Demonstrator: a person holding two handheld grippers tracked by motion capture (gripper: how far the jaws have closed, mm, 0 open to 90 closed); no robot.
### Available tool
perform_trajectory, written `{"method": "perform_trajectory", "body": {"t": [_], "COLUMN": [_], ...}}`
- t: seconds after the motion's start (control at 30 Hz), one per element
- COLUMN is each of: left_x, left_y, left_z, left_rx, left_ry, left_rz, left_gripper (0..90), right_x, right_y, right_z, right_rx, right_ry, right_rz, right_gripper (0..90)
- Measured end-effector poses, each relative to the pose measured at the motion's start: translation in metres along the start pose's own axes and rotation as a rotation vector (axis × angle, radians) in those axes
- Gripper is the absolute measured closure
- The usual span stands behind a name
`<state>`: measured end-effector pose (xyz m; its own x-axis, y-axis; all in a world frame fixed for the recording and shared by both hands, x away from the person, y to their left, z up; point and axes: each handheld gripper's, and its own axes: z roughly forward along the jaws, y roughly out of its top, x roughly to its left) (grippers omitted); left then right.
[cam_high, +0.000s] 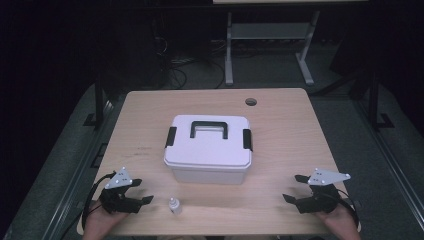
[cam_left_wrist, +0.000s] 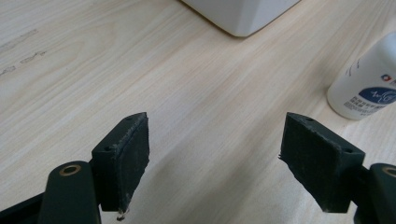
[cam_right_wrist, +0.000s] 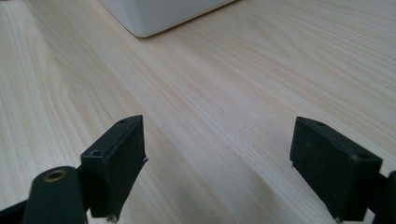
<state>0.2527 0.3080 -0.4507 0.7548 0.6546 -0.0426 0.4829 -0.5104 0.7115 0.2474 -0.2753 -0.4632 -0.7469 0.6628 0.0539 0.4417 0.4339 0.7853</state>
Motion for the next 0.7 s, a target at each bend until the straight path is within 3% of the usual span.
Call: {"method": "perform_trajectory", "body": {"t": [0.17,0.37,0.7], "left_x": [-0.001,0.002,0.003], "left_y": [-0.001,-0.002,0.000], "left_z": [0.001,-0.002,0.000], "left_rx": [0.005,-0.009,0.004], "left_ry": [-0.012,-0.007,-0.001], "left_rz": [-0.002,-0.009,-0.010], "left_gripper": [23.8,23.8,24.2], "right_x": [0.000,0.002,-0.005], "right_y": [0.001,0.006,0.029], "right_z": [0.002,-0.001,-0.017], "right_rx": [-0.001,0.019,0.050], "right_ry": [0.008,0.007,0.030], "right_rz": [0.003,-0.027,-0.061], "right_gripper": [17.4,17.1,17.0]}}
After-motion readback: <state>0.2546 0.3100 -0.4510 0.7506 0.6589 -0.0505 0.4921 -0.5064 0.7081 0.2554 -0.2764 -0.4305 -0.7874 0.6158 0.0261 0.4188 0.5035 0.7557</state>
